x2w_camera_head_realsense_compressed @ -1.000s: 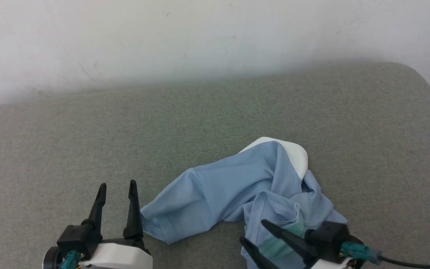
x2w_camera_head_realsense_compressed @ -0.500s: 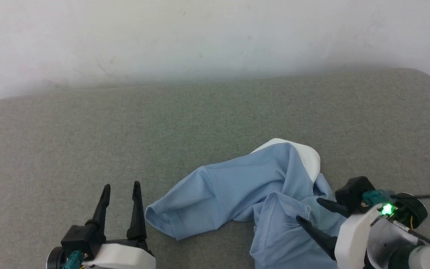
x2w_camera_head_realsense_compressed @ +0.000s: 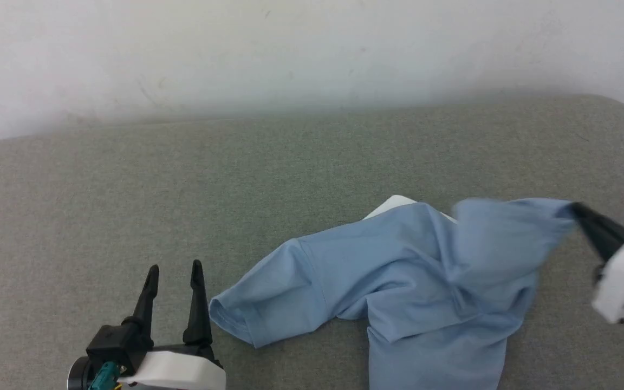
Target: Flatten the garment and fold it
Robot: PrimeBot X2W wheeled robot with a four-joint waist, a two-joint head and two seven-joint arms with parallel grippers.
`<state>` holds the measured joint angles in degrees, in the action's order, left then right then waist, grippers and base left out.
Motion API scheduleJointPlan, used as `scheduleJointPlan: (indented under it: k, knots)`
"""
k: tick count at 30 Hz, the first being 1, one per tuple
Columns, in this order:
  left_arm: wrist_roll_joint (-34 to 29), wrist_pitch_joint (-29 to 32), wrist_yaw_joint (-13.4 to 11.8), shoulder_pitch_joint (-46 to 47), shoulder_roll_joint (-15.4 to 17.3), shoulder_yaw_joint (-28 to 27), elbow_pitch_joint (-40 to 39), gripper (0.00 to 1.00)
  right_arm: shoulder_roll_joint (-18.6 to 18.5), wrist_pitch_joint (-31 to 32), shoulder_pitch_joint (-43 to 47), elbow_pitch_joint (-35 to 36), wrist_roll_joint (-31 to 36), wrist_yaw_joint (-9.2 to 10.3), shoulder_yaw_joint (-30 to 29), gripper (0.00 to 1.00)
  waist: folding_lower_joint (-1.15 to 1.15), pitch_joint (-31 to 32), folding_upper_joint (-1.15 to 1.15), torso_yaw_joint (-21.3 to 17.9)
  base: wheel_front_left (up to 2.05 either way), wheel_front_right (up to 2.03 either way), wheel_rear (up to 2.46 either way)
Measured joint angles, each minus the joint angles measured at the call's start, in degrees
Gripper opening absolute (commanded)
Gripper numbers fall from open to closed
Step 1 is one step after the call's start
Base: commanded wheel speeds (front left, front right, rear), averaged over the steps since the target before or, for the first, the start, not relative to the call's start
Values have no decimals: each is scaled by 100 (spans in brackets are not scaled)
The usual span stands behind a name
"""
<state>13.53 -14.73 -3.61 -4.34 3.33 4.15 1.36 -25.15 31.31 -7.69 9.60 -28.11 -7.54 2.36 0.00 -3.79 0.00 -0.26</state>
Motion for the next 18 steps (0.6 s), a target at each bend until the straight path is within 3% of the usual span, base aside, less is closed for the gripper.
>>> scheduleJointPlan:
  k: [8, 13, 14, 15, 16, 18]
  knots:
    - [0, -1, 2, 18, -13, 34, 2, 100, 892, -708, 640, -1933, -38, 0, -2920, 0, 0, -123, 0, -76, 0, 0, 0]
    - [-3, 0, 2, 43, -14, 16, 30, 100, 1111, -1558, 677, -3184, 256, 1, -3939, 0, 0, -207, 0, -86, 0, 0, 0]
    - [-3, -1, 2, 44, -13, 7, 35, 100, 1170, -1690, 659, -3381, 314, 1, -4035, 40, 0, -216, 0, -96, 0, 0, 0]
    - [-3, -1, 2, 45, -12, -2, 44, 100, 1216, -1785, 641, -3555, 358, 1, -4077, 90, 0, -219, 0, -108, 0, 0, 0]
    - [-3, -1, 2, 46, -12, -5, 54, 100, 1255, -1892, 617, -3722, 404, 1, -4075, 100, 0, -221, 0, -118, 0, 0, 0]
    - [-9, 0, 2, 53, -11, -8, 73, 100, 1310, -2191, 545, -3931, 430, 1, -4044, 100, 0, -220, 0, -128, 0, 0, 0]
